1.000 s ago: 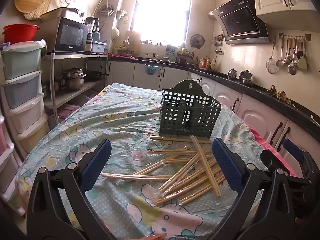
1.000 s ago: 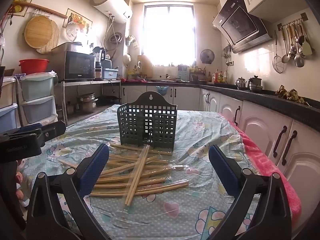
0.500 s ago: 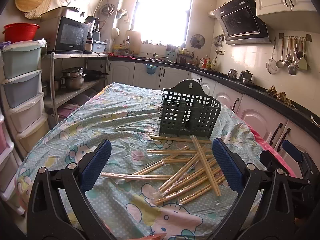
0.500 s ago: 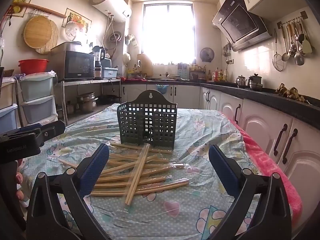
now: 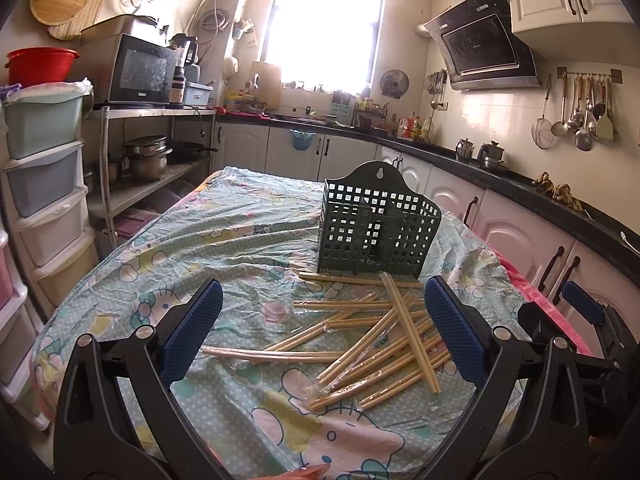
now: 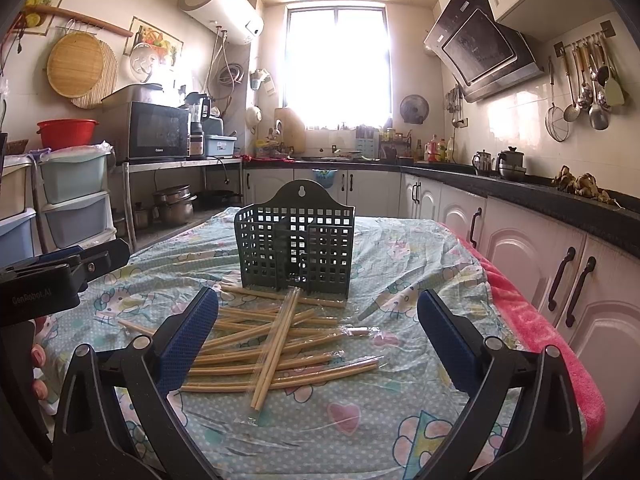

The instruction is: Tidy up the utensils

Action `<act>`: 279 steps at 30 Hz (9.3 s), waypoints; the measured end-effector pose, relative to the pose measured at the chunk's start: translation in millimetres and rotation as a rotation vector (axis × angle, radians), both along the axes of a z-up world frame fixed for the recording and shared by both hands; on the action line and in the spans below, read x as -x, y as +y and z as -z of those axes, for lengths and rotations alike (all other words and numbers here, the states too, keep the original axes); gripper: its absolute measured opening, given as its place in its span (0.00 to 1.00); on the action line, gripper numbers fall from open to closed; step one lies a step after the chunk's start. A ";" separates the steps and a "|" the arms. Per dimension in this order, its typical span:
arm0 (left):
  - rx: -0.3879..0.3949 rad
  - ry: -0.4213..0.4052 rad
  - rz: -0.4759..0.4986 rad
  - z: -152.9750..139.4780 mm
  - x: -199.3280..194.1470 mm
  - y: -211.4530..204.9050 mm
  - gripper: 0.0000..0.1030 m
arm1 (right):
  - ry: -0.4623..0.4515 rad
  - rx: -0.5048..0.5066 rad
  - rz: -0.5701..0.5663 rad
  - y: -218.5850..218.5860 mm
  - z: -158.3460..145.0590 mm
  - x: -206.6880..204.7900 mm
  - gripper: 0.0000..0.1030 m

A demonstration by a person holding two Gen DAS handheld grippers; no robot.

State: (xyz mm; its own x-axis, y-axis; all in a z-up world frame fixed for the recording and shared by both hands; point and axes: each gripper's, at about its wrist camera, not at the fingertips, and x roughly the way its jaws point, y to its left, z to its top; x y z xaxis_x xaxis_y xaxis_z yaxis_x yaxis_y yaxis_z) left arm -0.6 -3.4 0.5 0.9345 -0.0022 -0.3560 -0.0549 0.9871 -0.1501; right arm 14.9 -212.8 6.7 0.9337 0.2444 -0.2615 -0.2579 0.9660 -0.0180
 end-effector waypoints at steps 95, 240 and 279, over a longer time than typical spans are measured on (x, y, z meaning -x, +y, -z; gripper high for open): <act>0.712 0.517 -0.084 94.7 -70.9 147.6 0.12 | 0.846 0.046 -0.260 67.1 59.0 -256.9 0.11; 0.119 0.049 0.184 -133.7 -174.2 53.0 0.90 | 0.042 -0.025 -0.125 -7.2 -101.2 -207.3 0.92; 0.157 0.363 0.218 1.8 -124.6 57.7 0.90 | 0.356 0.058 -0.168 -16.5 -13.8 -140.4 0.92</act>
